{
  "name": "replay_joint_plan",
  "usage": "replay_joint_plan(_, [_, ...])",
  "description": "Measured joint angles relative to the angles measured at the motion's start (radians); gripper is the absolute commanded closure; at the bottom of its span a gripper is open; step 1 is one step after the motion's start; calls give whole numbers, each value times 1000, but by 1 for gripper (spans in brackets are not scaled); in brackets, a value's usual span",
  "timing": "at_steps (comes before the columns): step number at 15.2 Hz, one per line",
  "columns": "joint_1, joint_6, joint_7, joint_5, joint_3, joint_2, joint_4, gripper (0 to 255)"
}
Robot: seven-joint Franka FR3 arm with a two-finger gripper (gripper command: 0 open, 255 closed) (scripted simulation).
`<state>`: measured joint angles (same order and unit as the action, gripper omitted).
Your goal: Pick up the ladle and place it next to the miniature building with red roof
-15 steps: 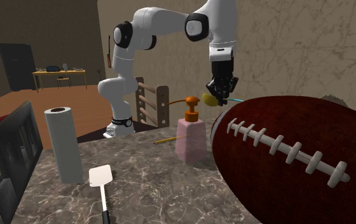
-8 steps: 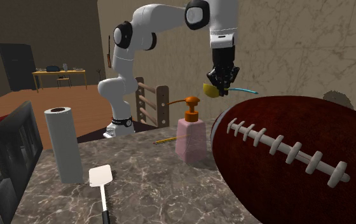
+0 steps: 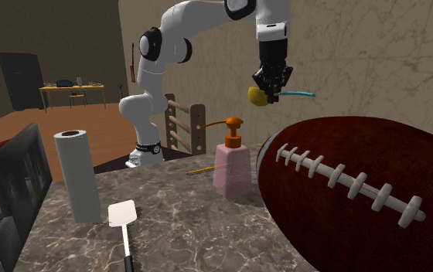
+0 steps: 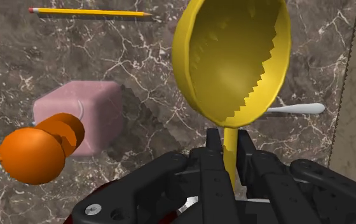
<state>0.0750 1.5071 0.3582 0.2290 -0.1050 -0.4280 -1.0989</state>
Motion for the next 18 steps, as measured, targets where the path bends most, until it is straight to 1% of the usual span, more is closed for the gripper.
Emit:
replay_joint_plan(5, [10,-82,13,5,1,-37,120,255])
replay_joint_plan(7, [21,-74,-8,3,-5,1,70,255])
replay_joint_plan(8, [29,-58,-28,1,-11,34,17,255])
replay_joint_plan(9, [41,-60,-45,1,-17,48,2,255])
replay_joint_plan(10, [48,-45,-64,-2,-23,87,-55,255])
replay_joint_plan(11, [61,-40,-85,-3,-30,102,-78,255])
replay_joint_plan(12, [71,-29,-106,-6,-37,131,-123,255])
replay_joint_plan(16, [118,-28,-188,-13,-67,206,-214,255])
replay_joint_plan(18, [135,-13,-225,-19,-81,244,-273,255])
